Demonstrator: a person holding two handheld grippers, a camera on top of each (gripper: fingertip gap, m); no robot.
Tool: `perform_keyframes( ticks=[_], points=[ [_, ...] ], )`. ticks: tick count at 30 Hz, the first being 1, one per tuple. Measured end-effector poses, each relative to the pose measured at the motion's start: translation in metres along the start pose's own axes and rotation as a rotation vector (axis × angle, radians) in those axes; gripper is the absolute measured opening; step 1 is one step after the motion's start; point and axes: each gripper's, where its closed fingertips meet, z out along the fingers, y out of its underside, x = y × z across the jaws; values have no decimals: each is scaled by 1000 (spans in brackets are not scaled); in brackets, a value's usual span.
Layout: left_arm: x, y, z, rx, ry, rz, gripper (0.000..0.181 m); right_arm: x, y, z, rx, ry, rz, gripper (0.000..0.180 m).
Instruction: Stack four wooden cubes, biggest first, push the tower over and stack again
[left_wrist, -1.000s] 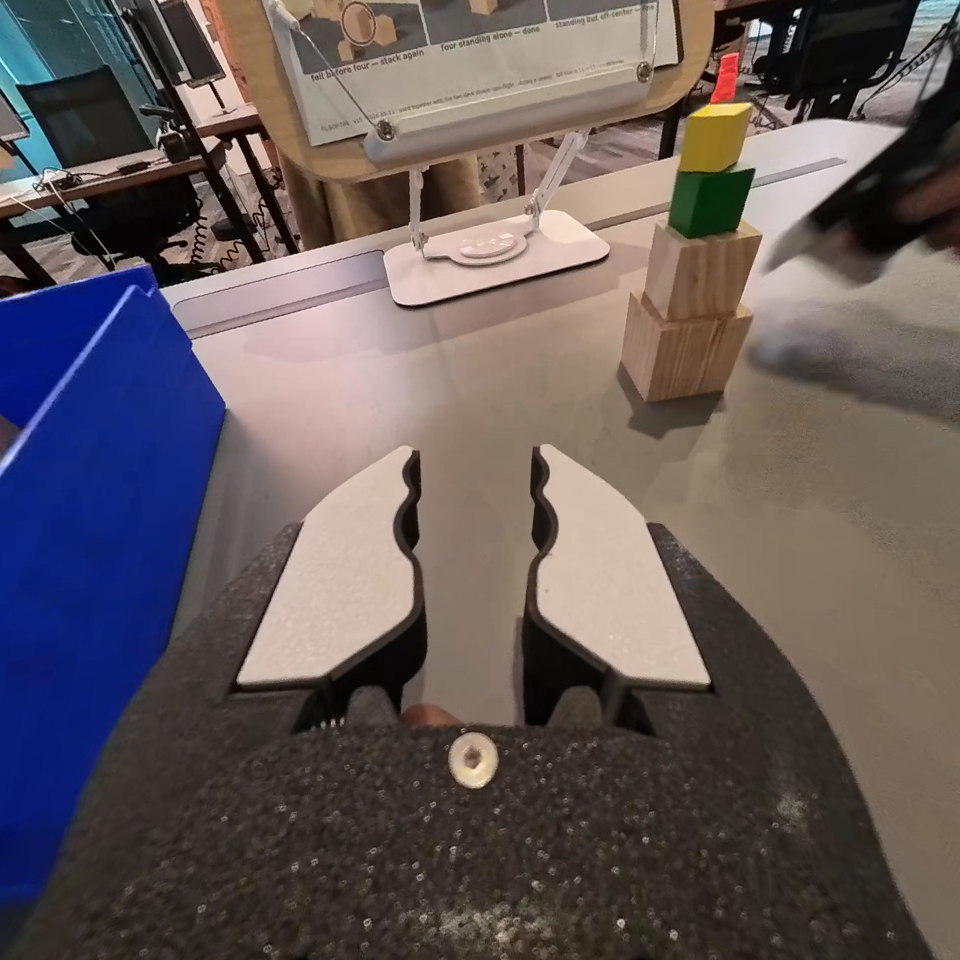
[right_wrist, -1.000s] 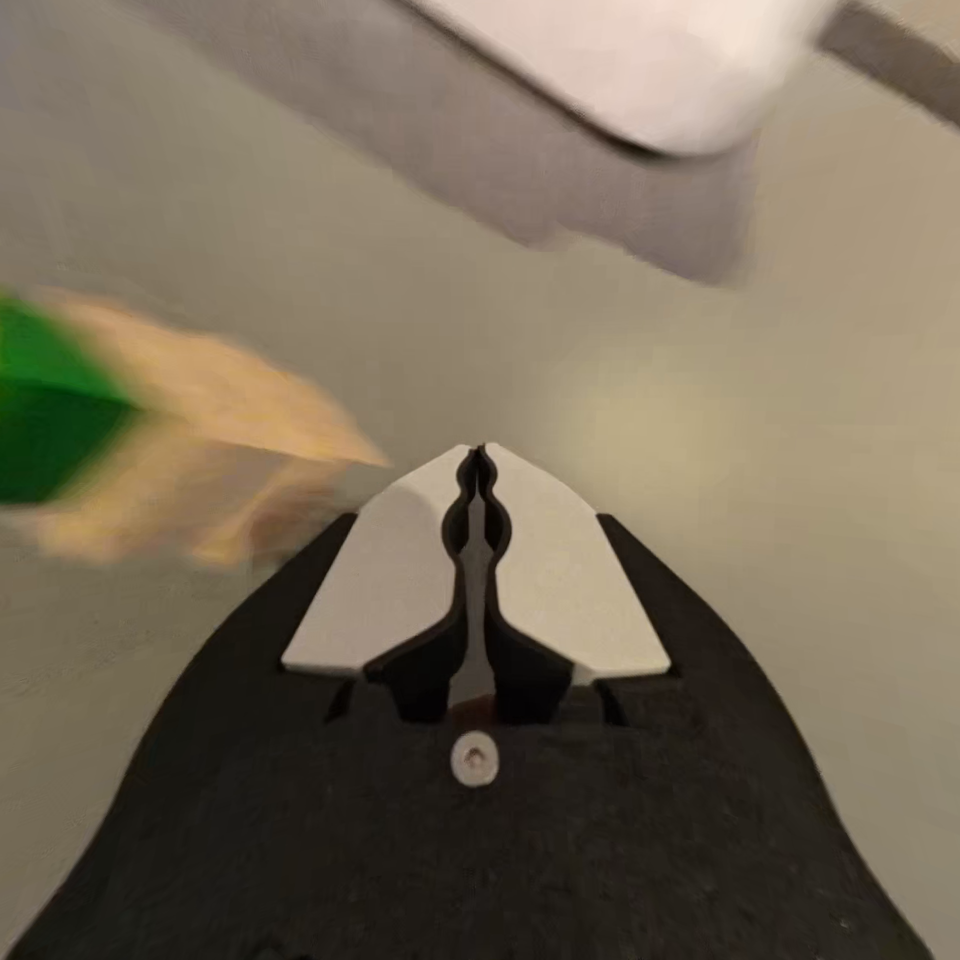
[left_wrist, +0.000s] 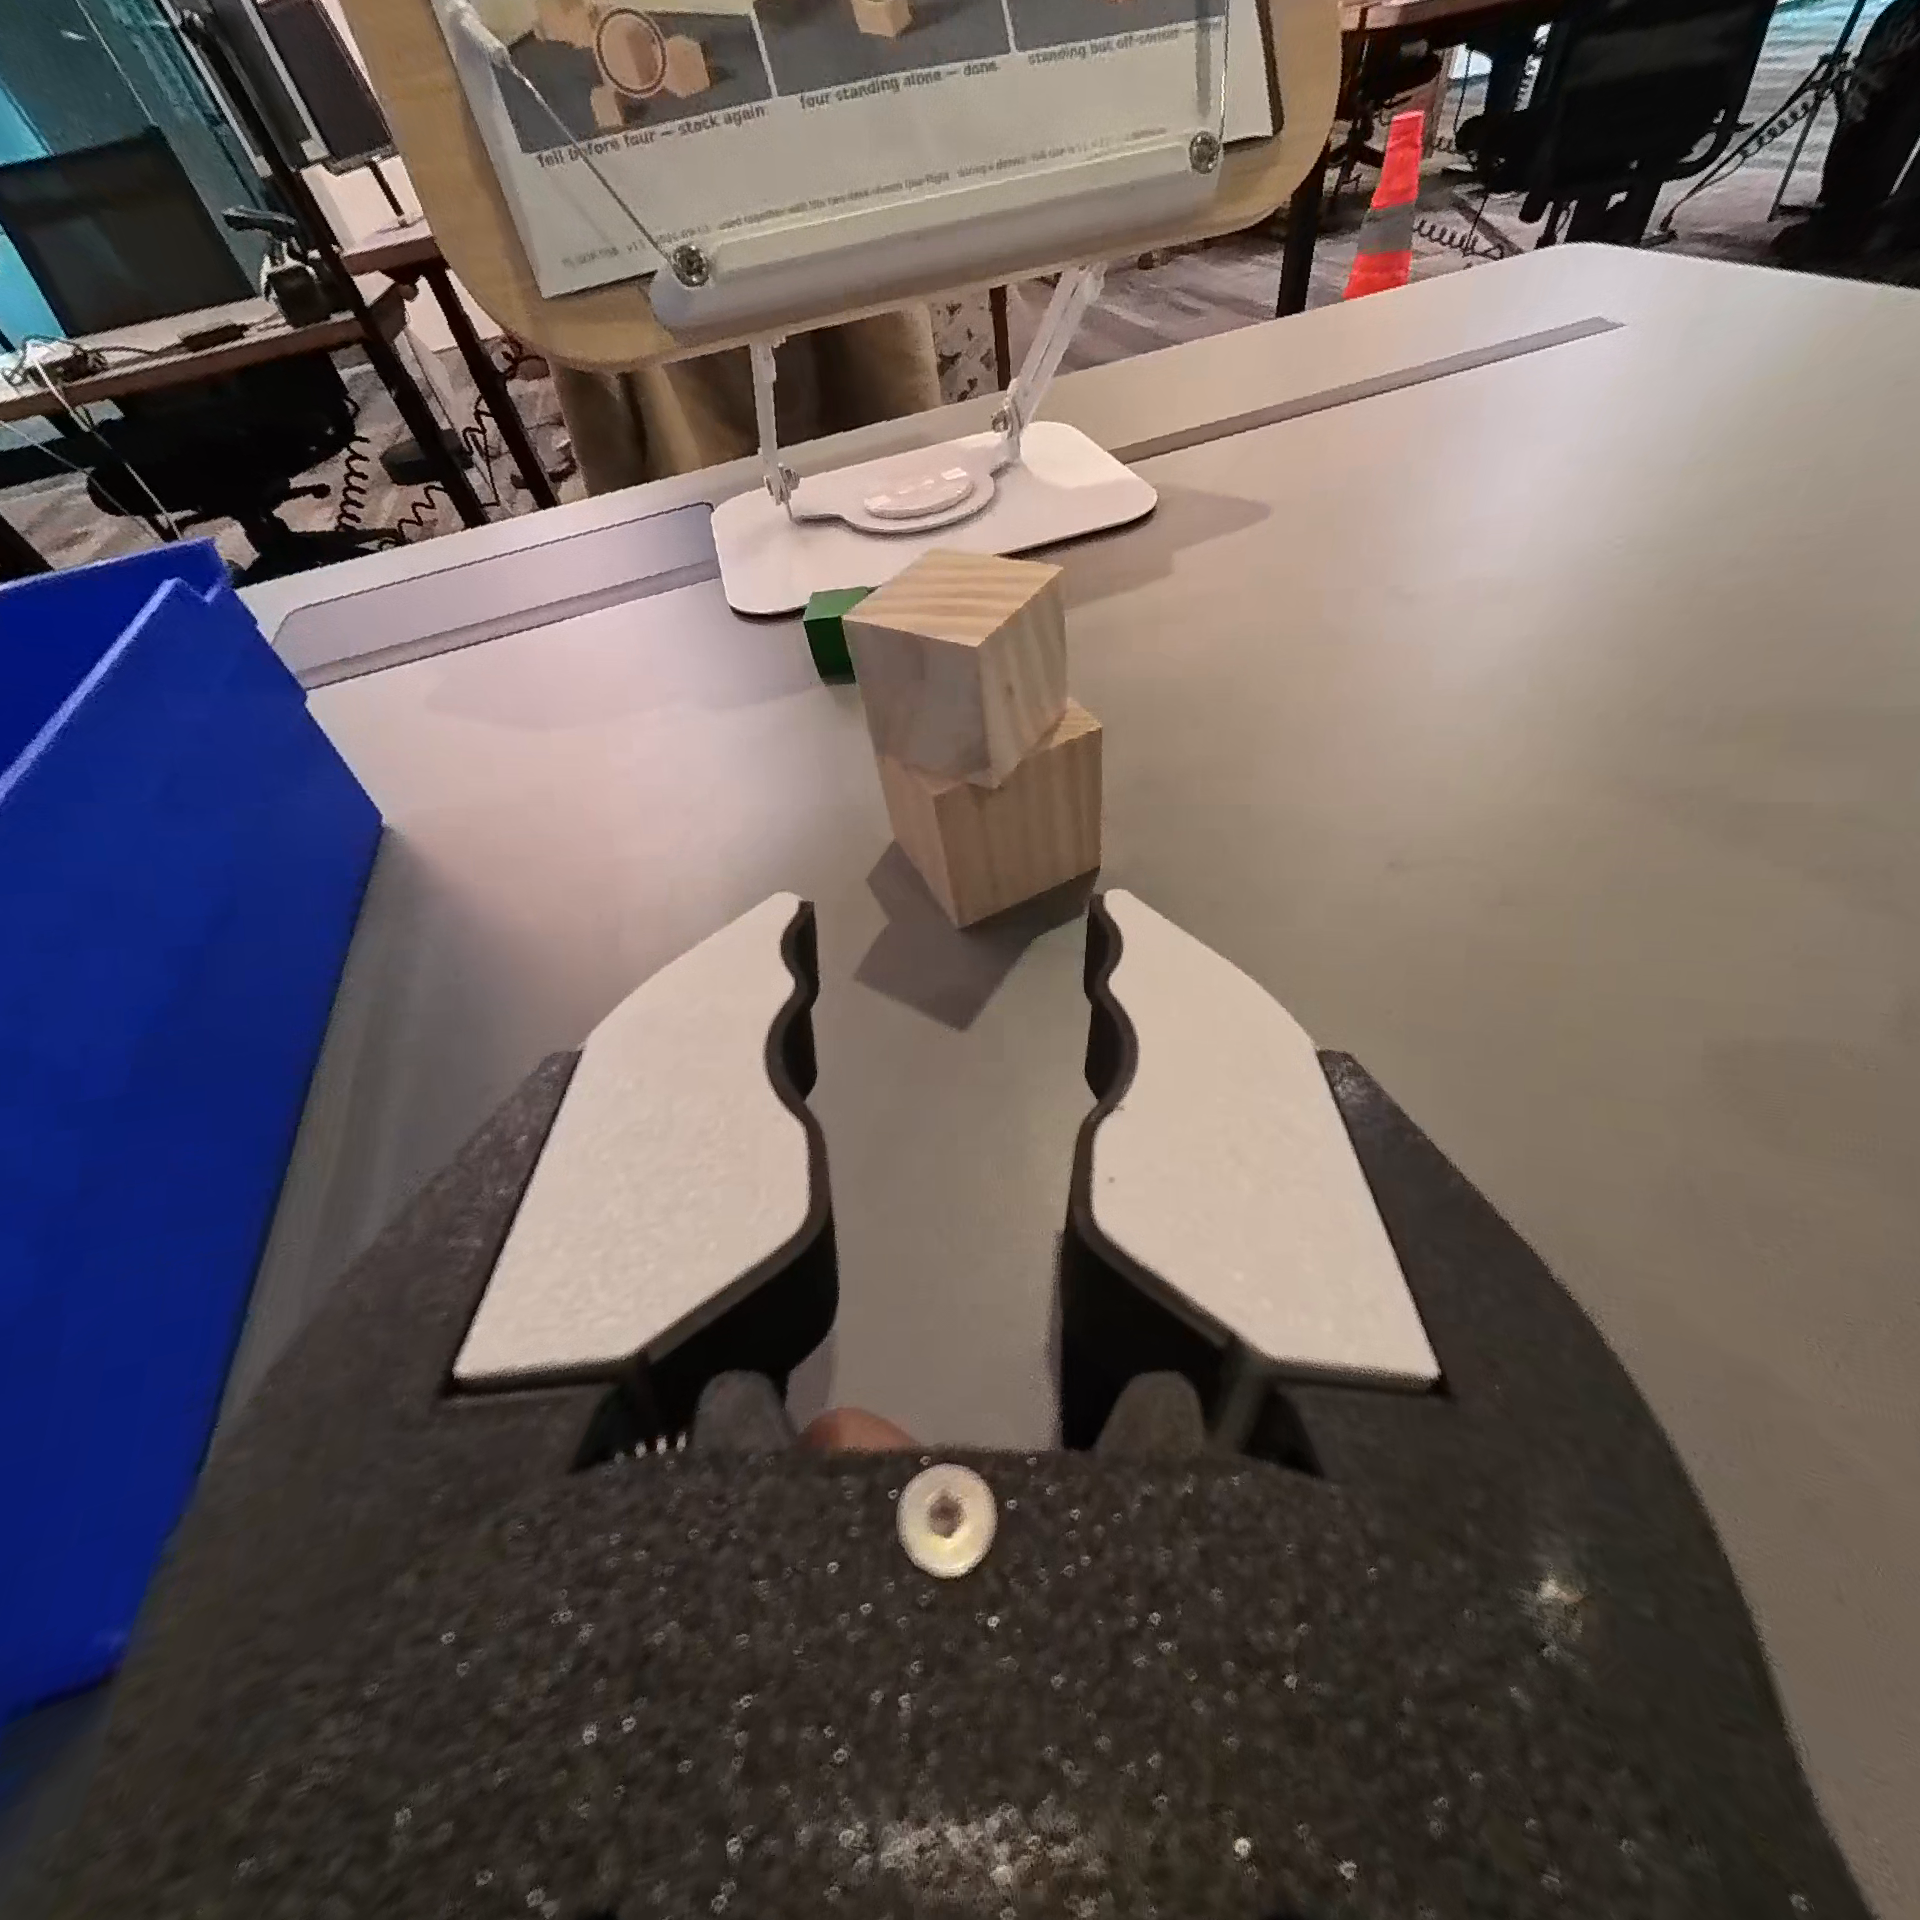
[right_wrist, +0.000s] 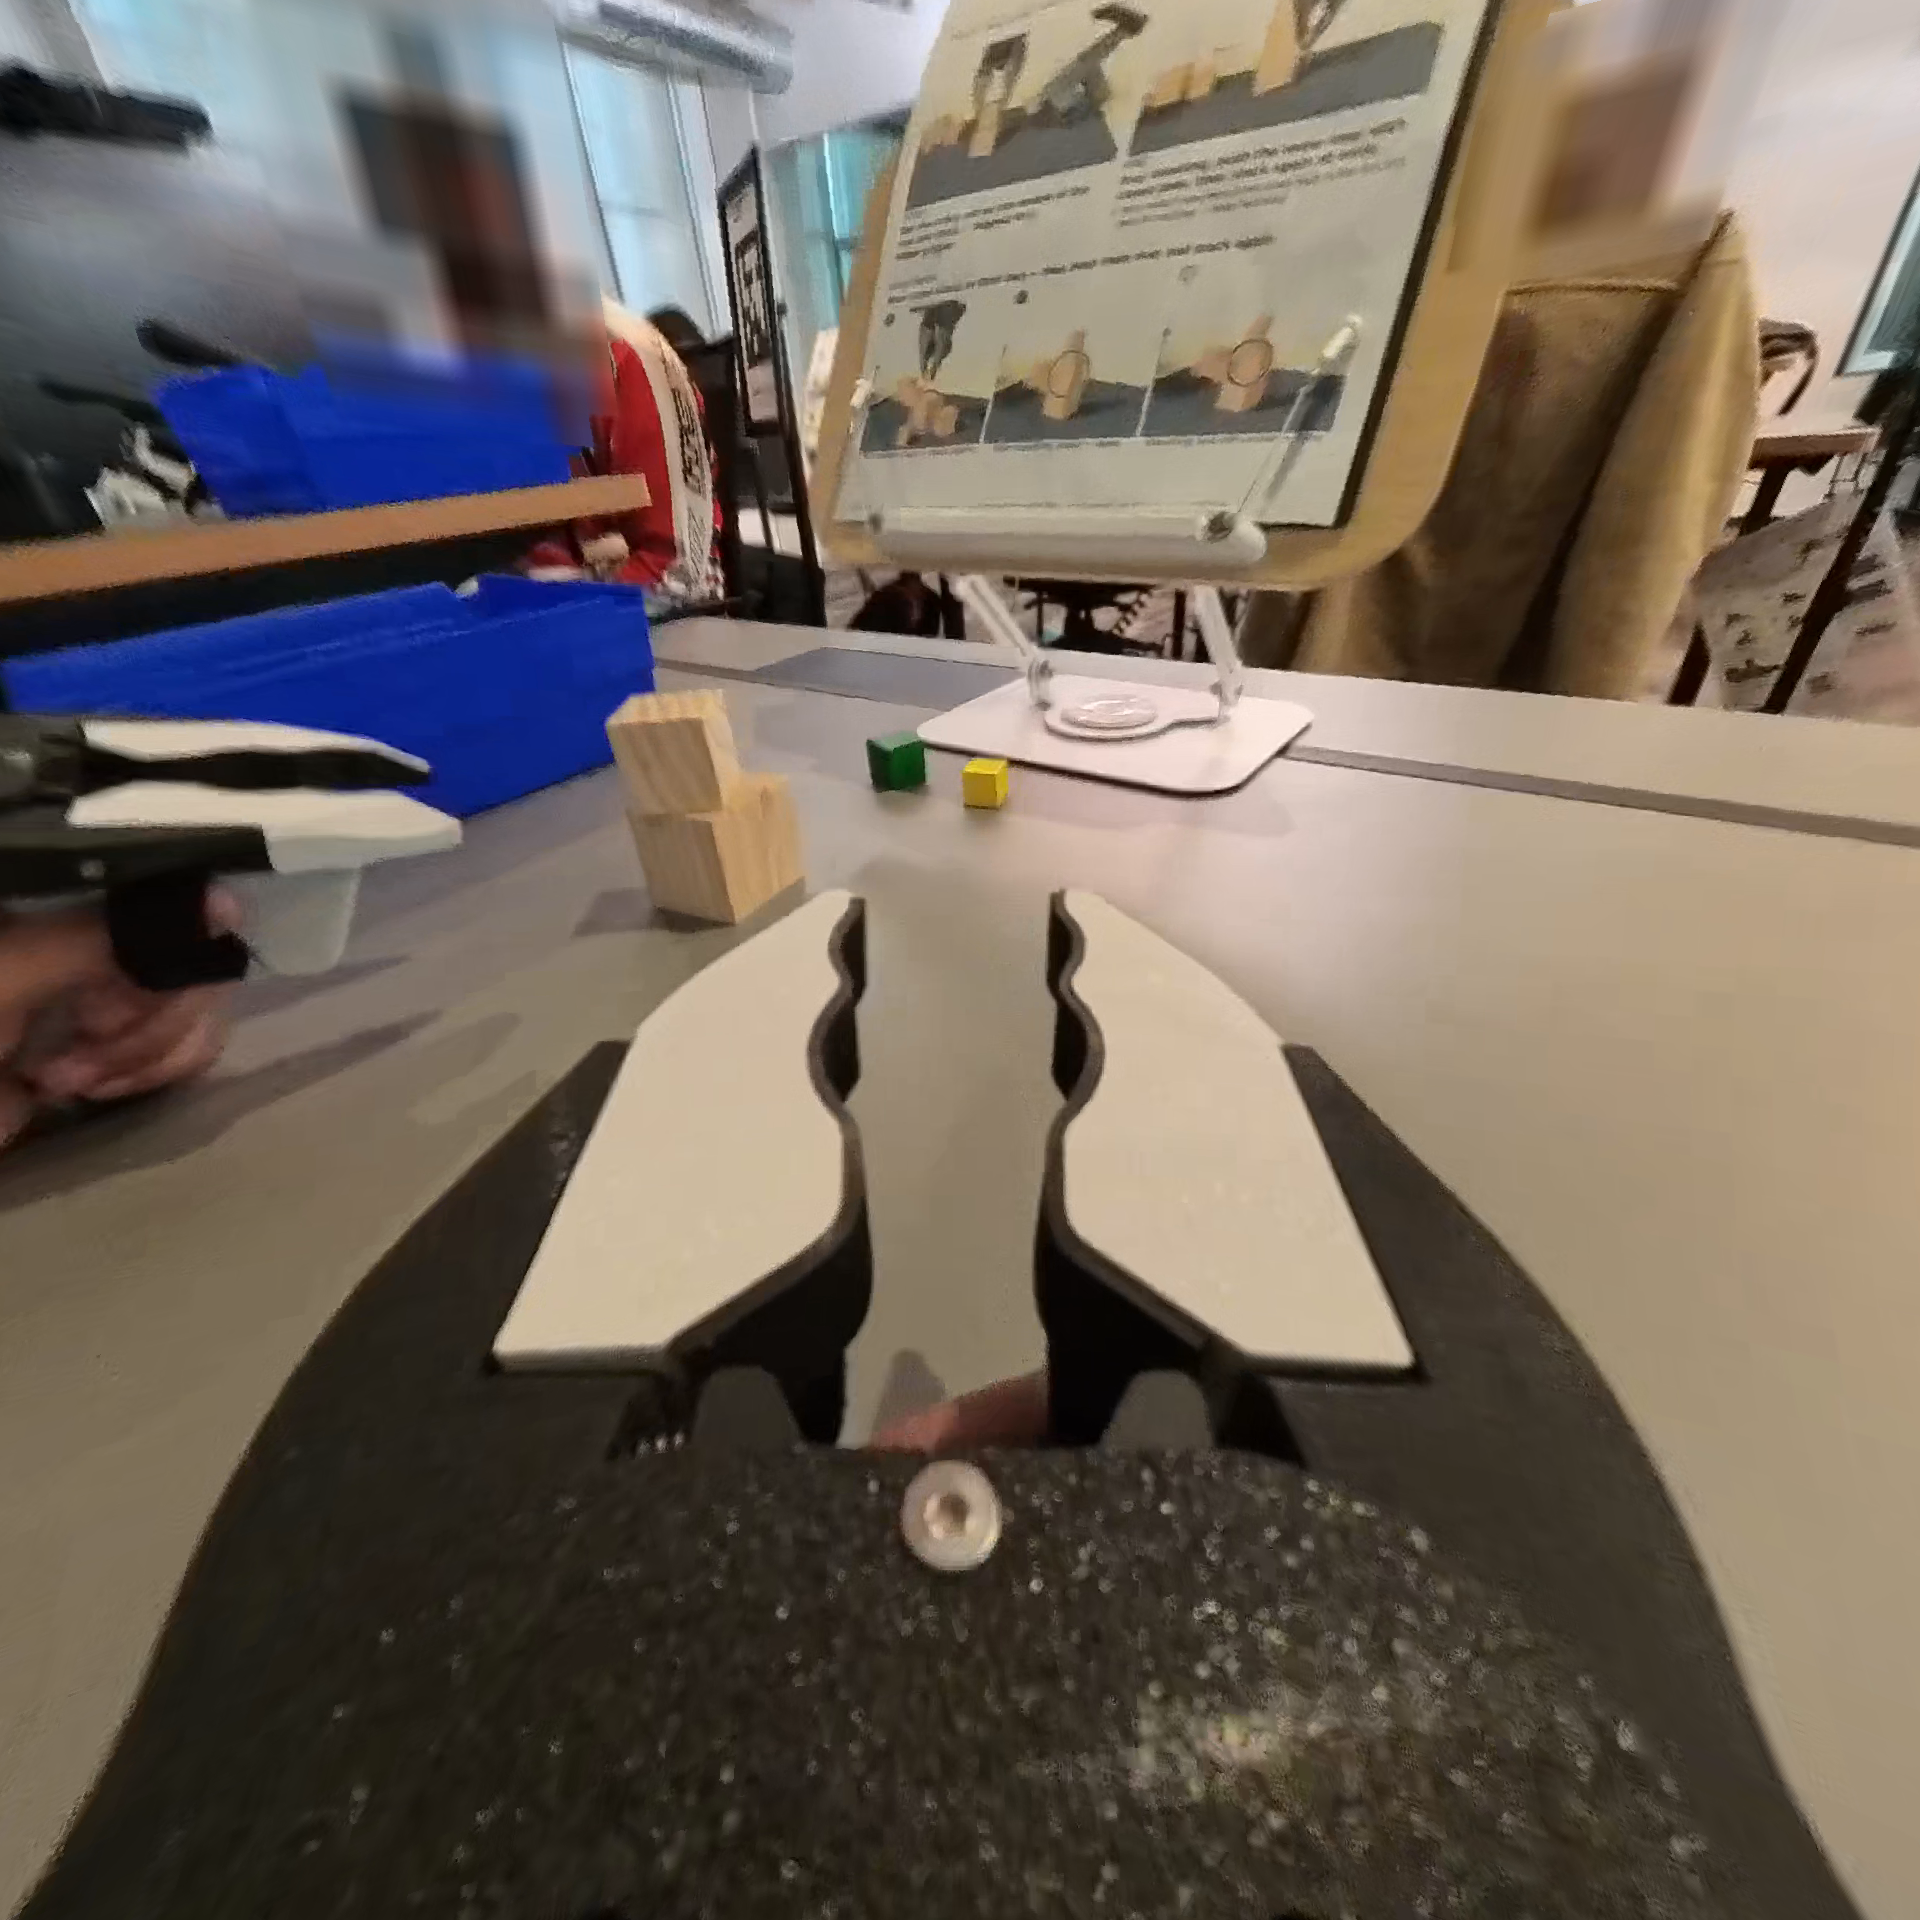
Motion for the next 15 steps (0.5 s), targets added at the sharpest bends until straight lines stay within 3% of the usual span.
perform_keyframes(
  ticks=[3,15],
  points=[
    [-4,-1,-1,8,4,-40,49,13,-1,0,9,30,77,48],
    [-7,-2,-2,19,-6,-54,50,7,-1,-3,8,50,0,43]
  ],
)
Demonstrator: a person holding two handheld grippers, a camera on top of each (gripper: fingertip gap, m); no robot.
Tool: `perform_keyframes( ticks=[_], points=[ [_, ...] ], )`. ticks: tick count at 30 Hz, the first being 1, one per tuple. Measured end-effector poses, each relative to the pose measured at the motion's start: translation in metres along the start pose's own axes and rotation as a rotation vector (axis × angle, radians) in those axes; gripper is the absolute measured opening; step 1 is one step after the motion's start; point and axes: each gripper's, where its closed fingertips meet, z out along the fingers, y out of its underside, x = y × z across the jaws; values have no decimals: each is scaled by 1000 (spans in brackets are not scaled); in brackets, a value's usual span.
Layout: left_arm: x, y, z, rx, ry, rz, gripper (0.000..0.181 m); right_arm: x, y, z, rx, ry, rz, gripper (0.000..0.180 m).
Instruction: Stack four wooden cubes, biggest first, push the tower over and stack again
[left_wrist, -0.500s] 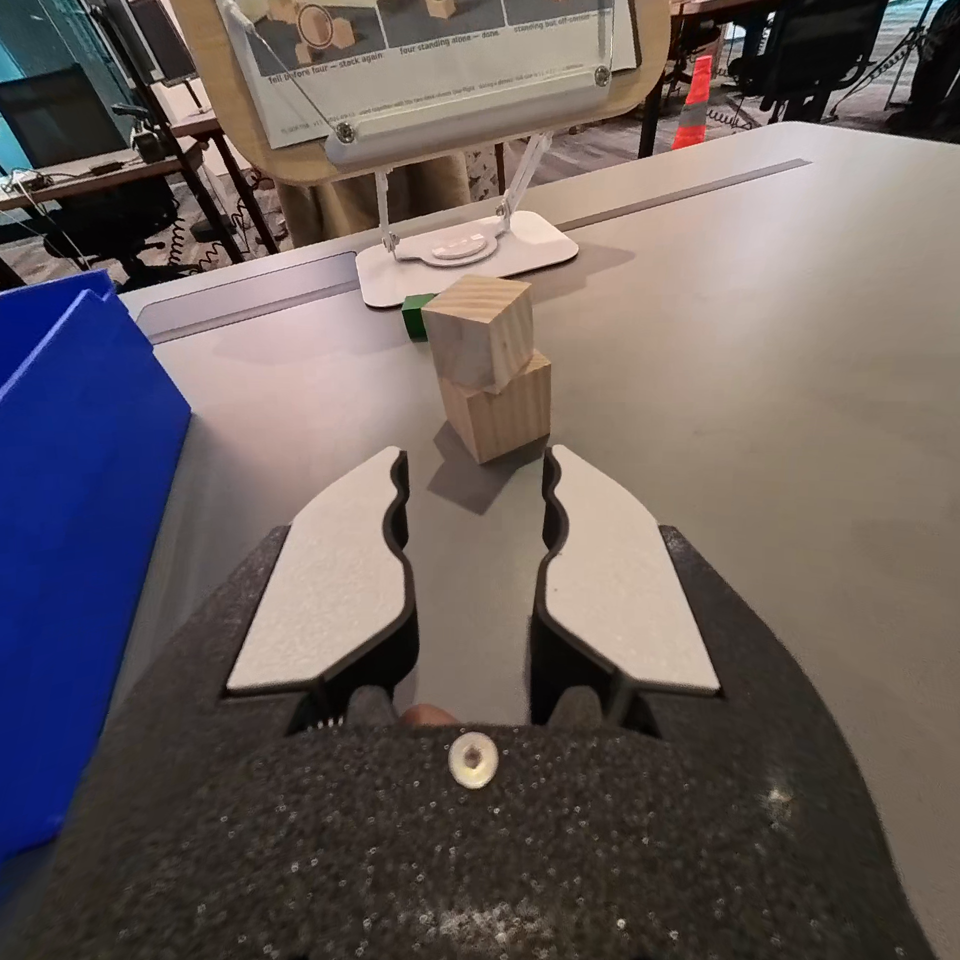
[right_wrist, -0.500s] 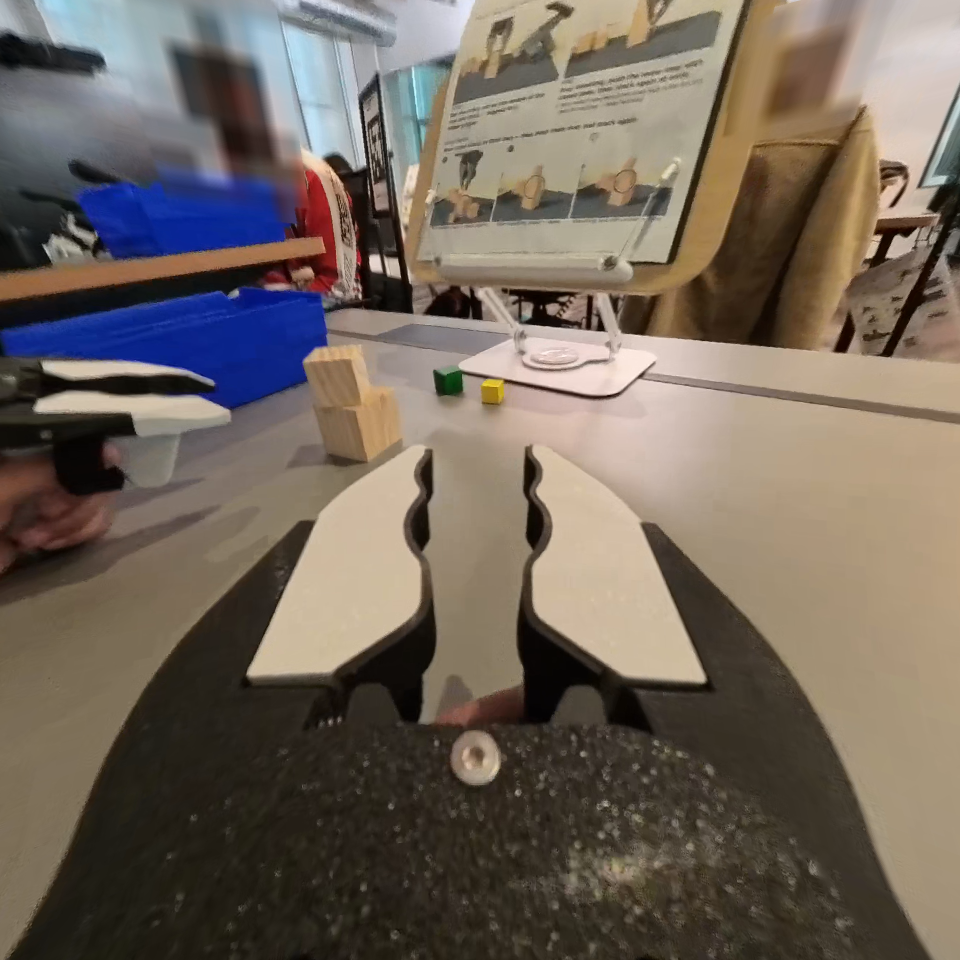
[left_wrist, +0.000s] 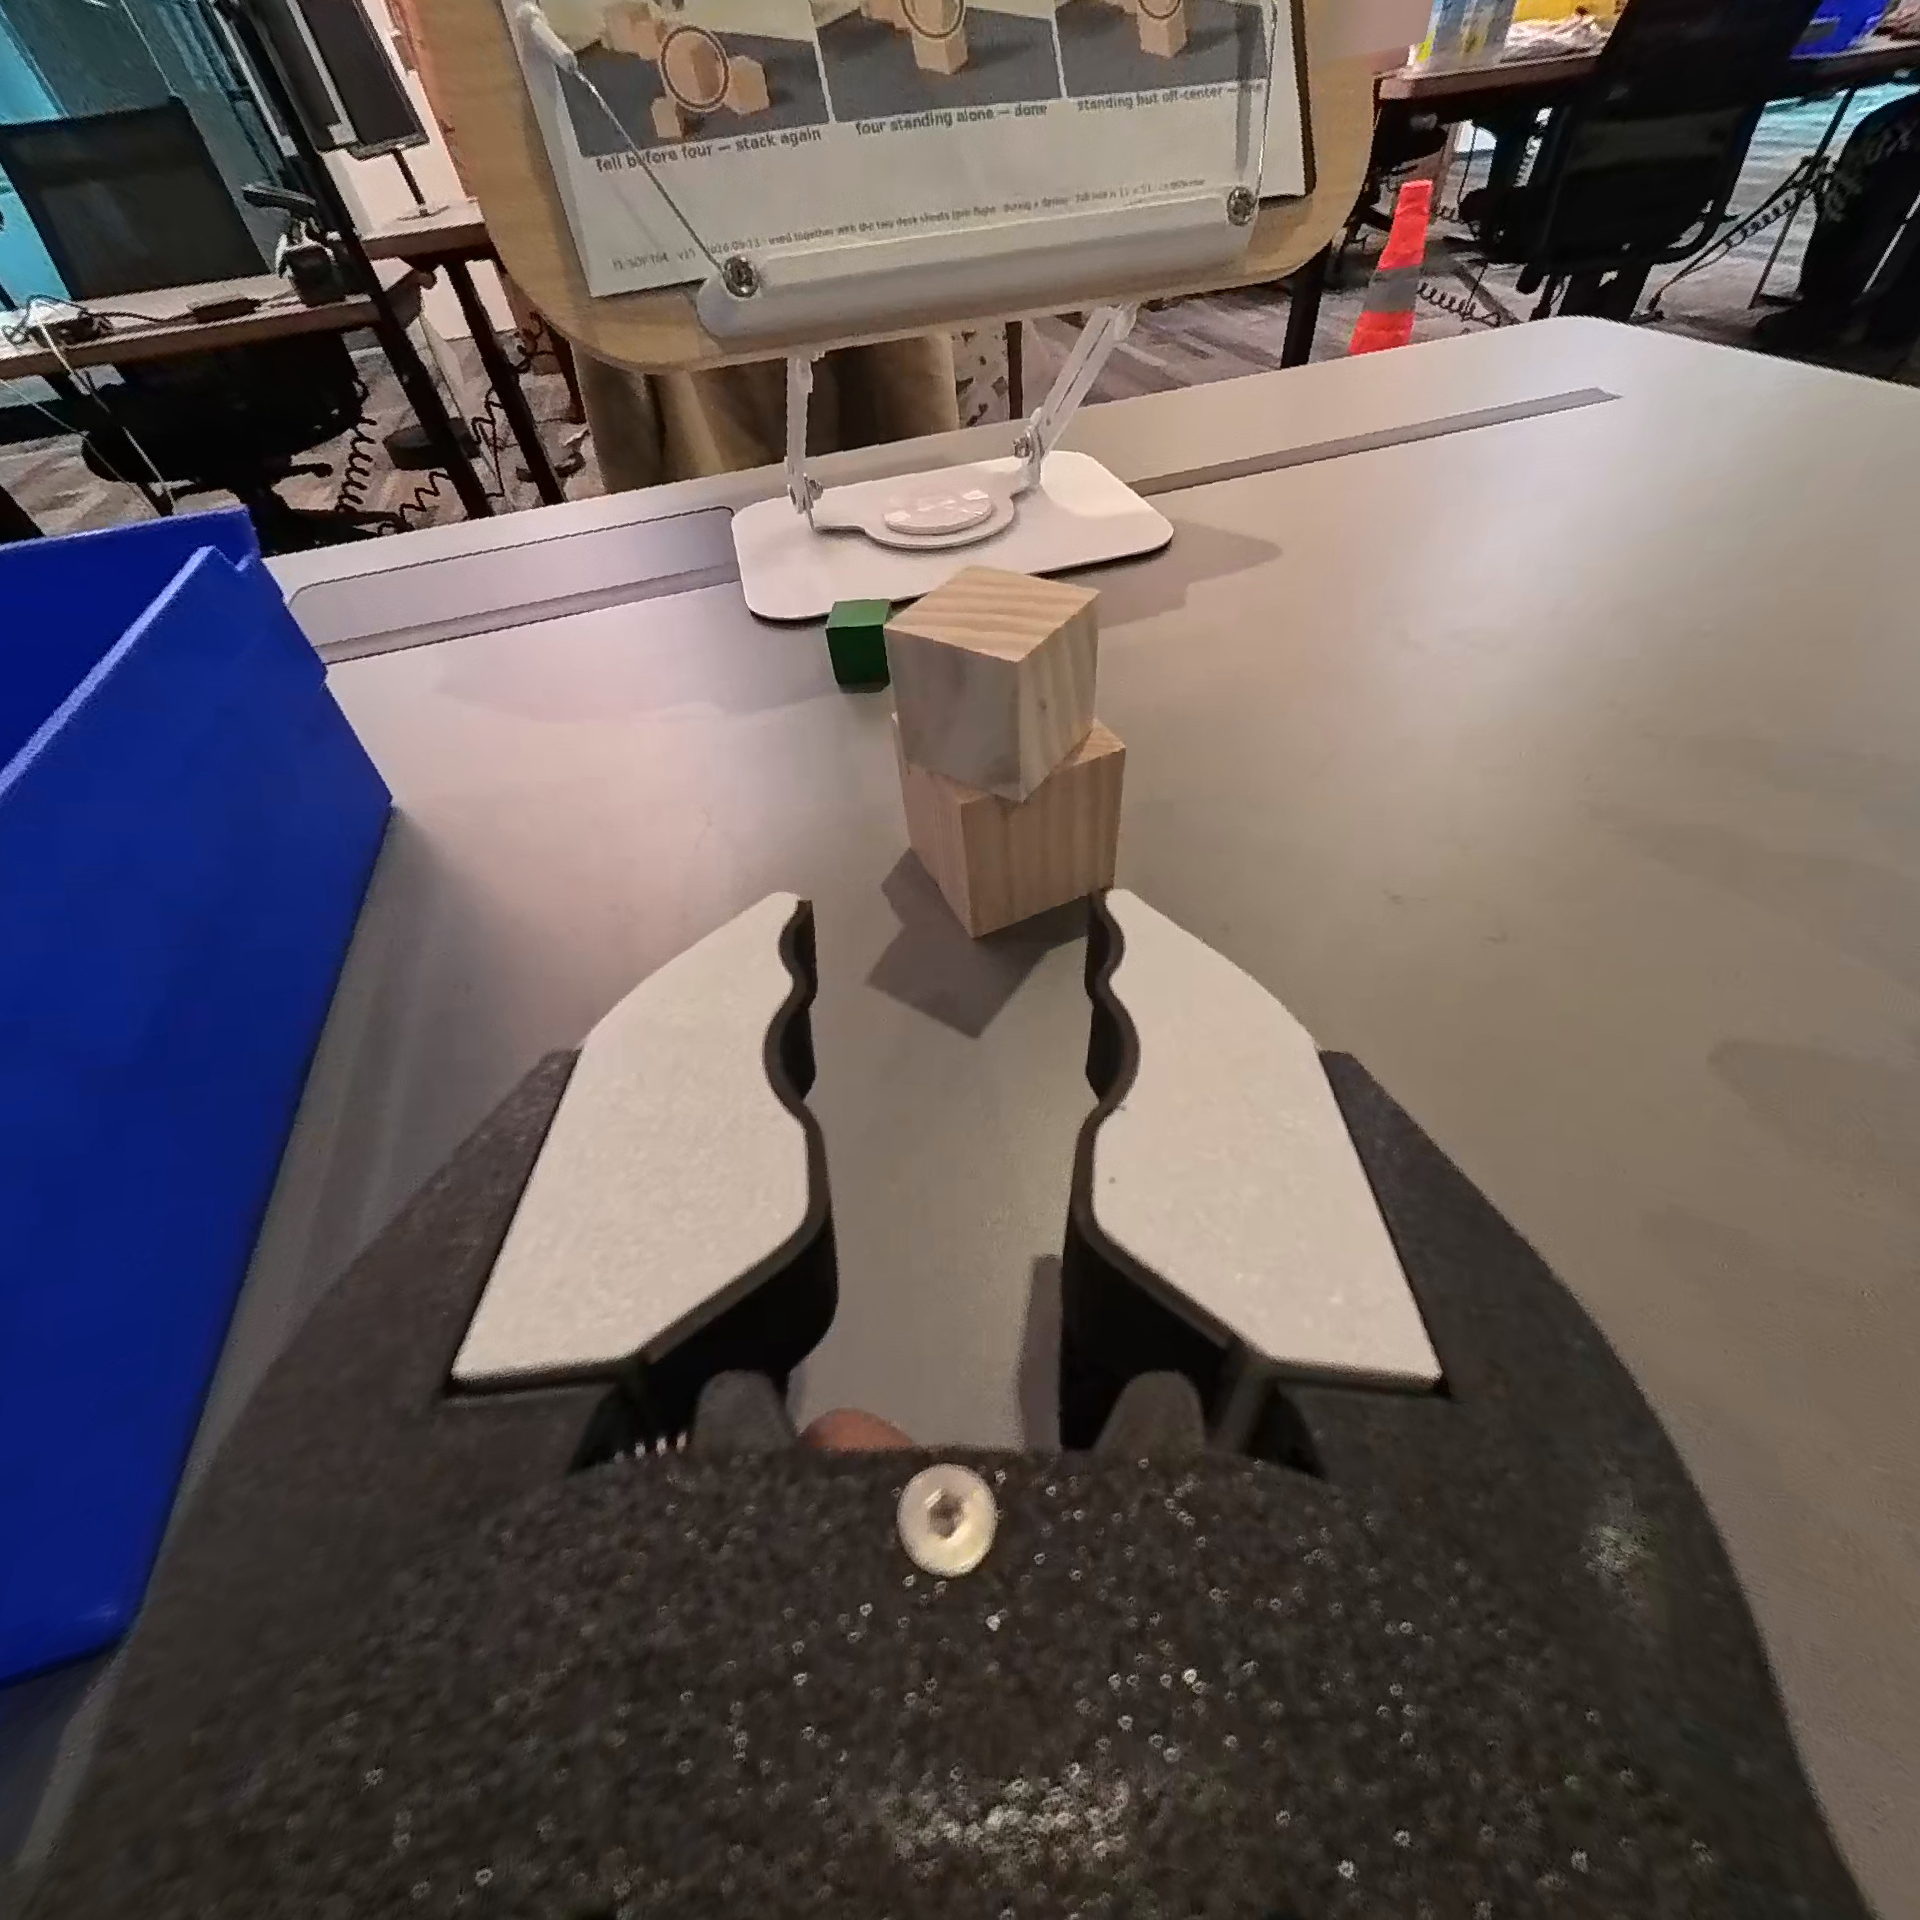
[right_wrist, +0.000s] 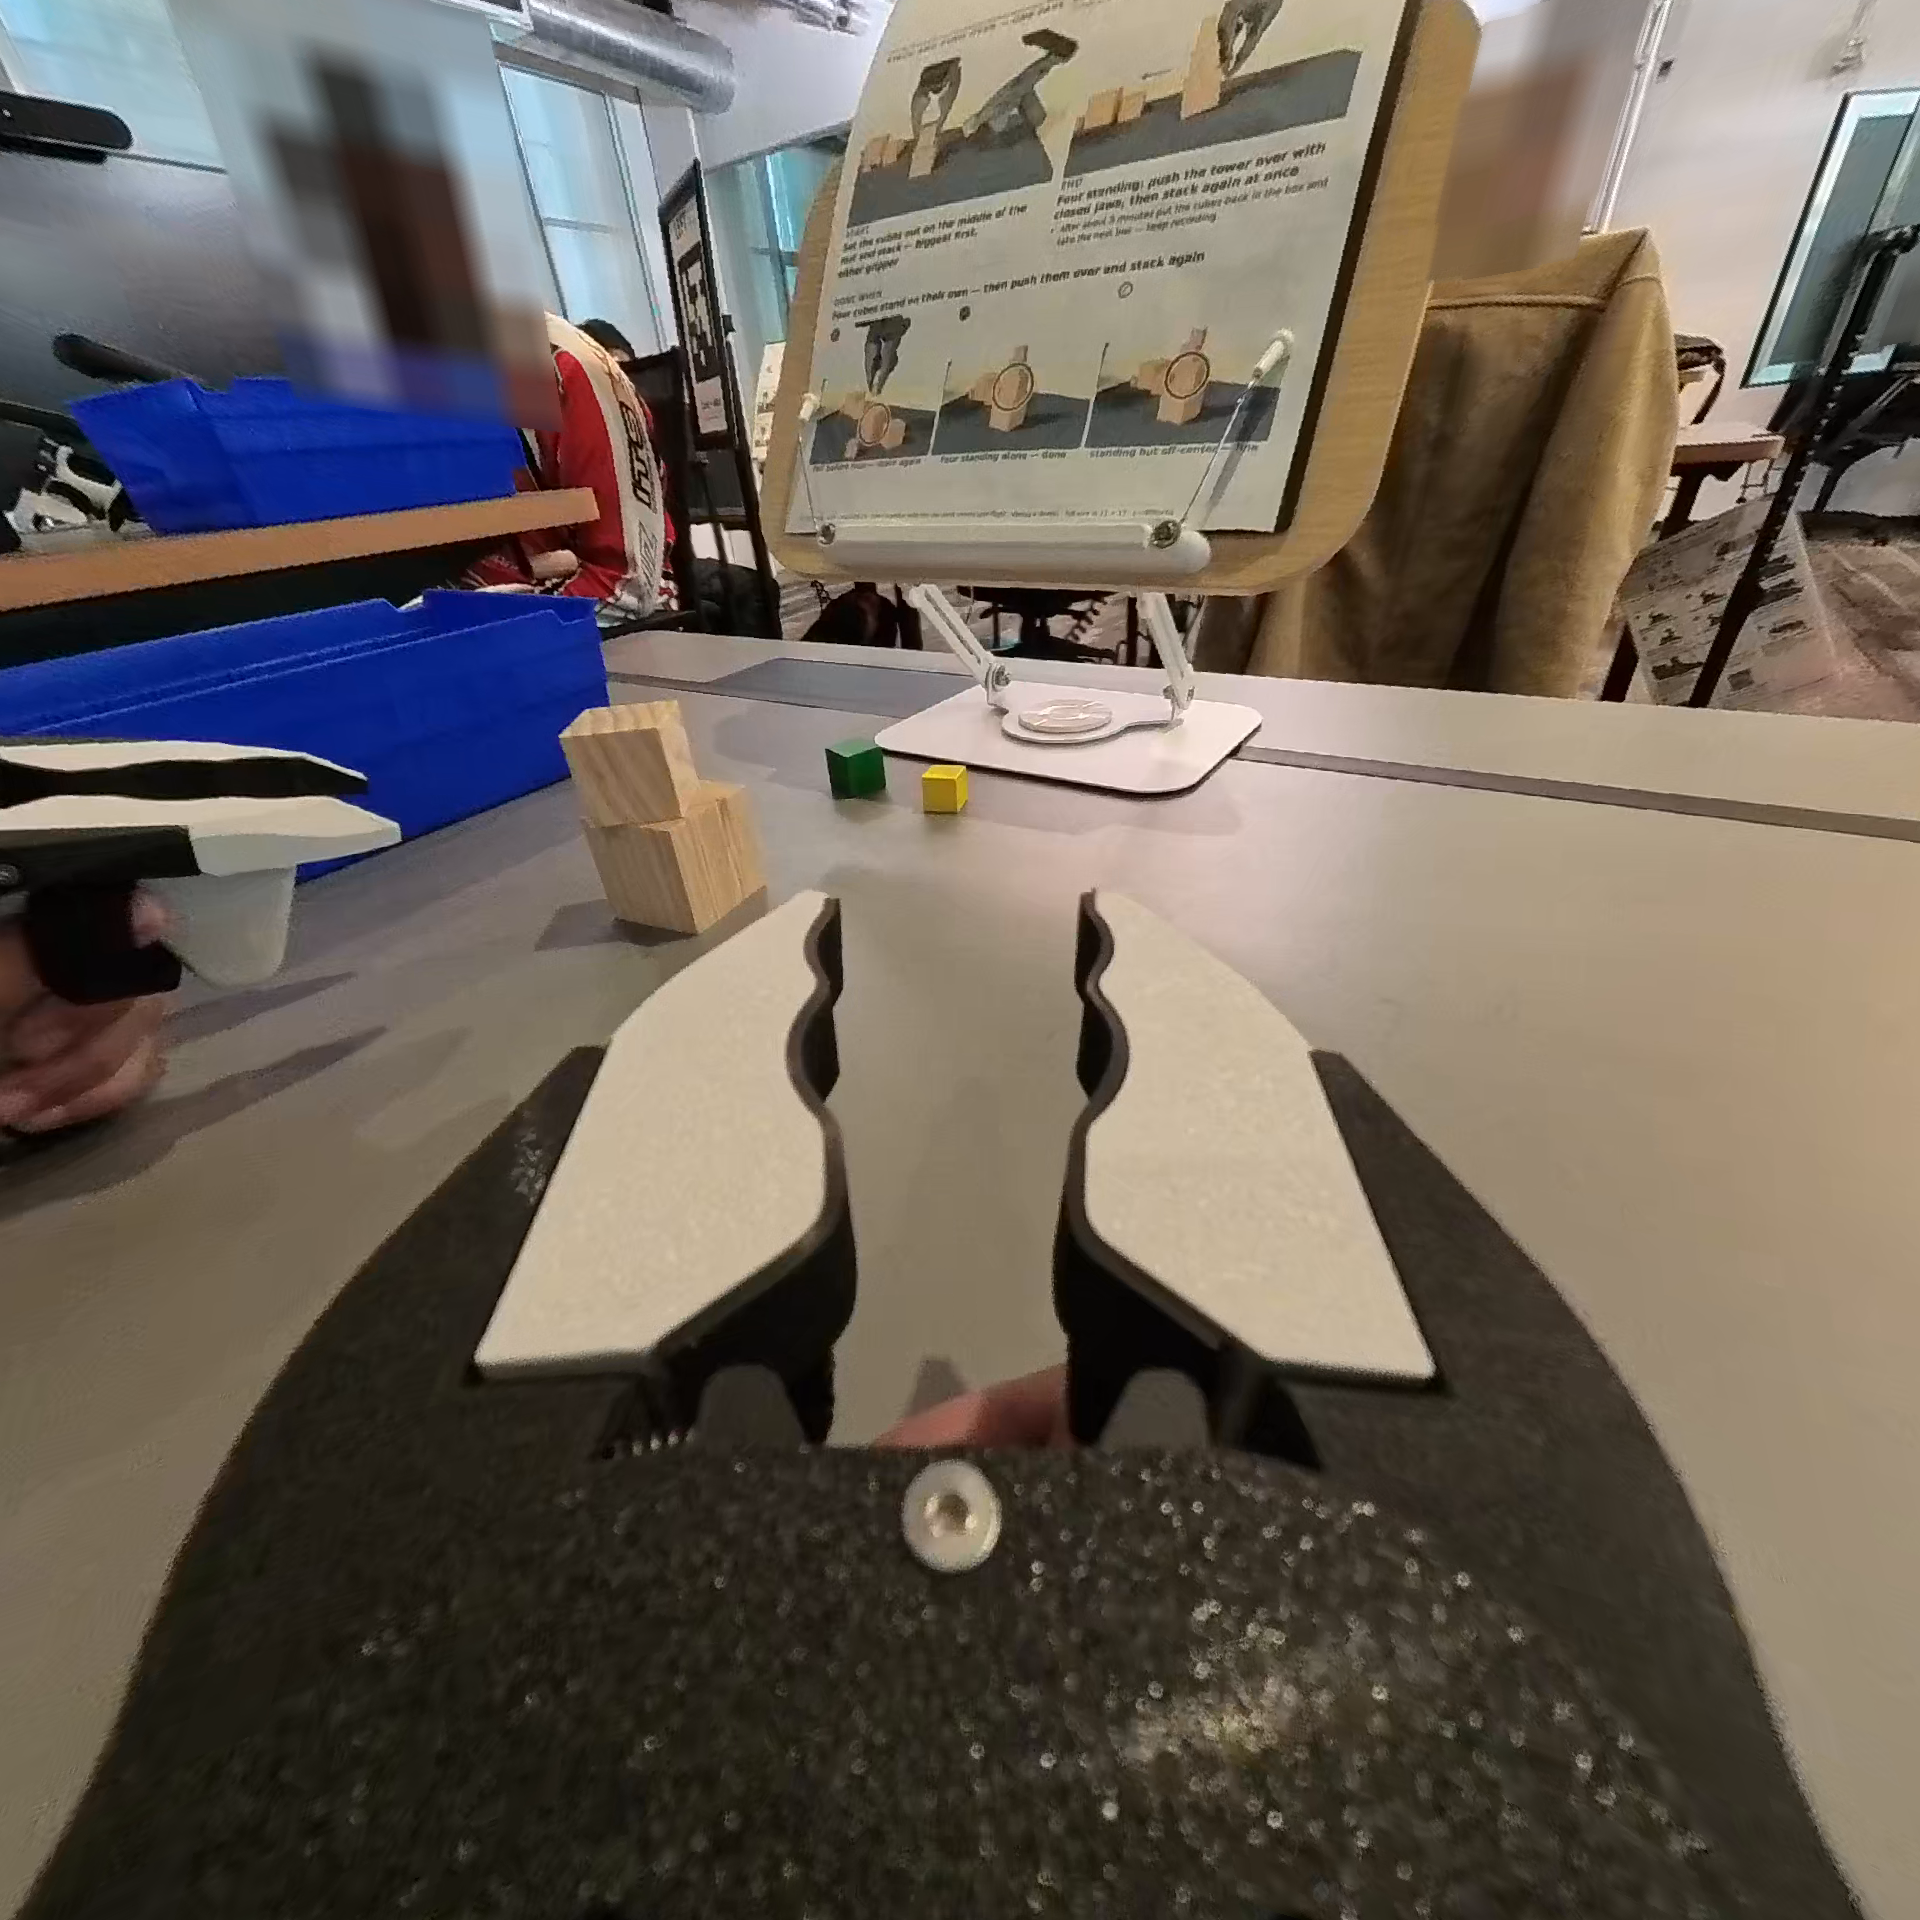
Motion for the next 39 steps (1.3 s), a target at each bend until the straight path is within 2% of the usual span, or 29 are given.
perform_keyframes(
  ticks=[8,23,27,30,33,34,35,39],
  points=[
    [1,2,2,-20,6,5,52,-2,0,0,-1,-12,-5,34],
    [2,4,5,-38,16,14,54,-3,0,-1,1,-9,-16,33],
    [1,-3,25,-37,12,65,60,-3,0,-1,0,-10,-15,33],
    [3,-9,52,-76,50,56,63,-3,1,0,-6,-14,-9,33],
    [2,-15,82,-145,101,134,68,-2,0,0,-3,-16,-3,33],
    [2,-15,88,-179,129,162,65,-2,0,0,-2,-16,-2,33],
    [5,-15,92,-198,192,180,51,-2,0,-1,1,-16,-2,32],
    [7,-31,90,-199,349,178,47,-3,0,-1,3,-21,-5,32]
  ],
)
